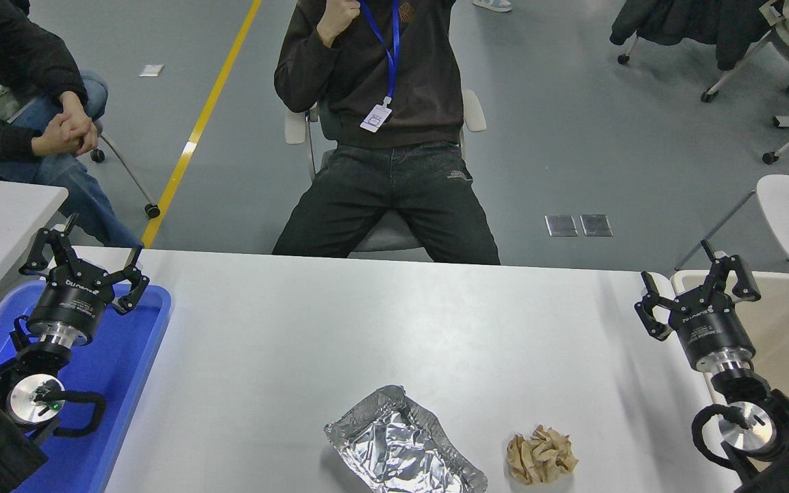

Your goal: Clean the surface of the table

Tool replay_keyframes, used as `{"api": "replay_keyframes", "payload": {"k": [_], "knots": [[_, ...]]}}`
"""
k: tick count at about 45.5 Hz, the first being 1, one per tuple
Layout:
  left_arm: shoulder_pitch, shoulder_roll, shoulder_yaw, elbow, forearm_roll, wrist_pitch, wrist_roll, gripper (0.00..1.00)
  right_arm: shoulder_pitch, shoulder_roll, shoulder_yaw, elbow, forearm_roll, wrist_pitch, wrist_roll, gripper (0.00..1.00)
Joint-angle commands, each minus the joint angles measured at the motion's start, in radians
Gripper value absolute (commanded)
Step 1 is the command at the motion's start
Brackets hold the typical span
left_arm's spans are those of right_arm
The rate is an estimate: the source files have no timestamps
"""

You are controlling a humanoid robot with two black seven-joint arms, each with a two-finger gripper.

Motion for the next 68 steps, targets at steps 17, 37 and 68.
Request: {"api": "replay_keyframes", "payload": {"k": [17,37,68], "knots": [[0.000,0.000,0.000,0.000,0.000,0.000,0.000,1.00,-0.085,-0.244,-0.171,0.495,-0.027,-0.074,-0.177,1.00],[0.000,0.000,0.000,0.000,0.000,0.000,0.000,1.00,-0.064,-0.325,-0.206,0.780,-0.322,-0.193,-0.395,1.00],[0.000,0.000,0.000,0.000,0.000,0.000,0.000,1.00,0.079,-0.347,-0.352,1.013,-0.811,0.048,-0.384,1.00]]}}
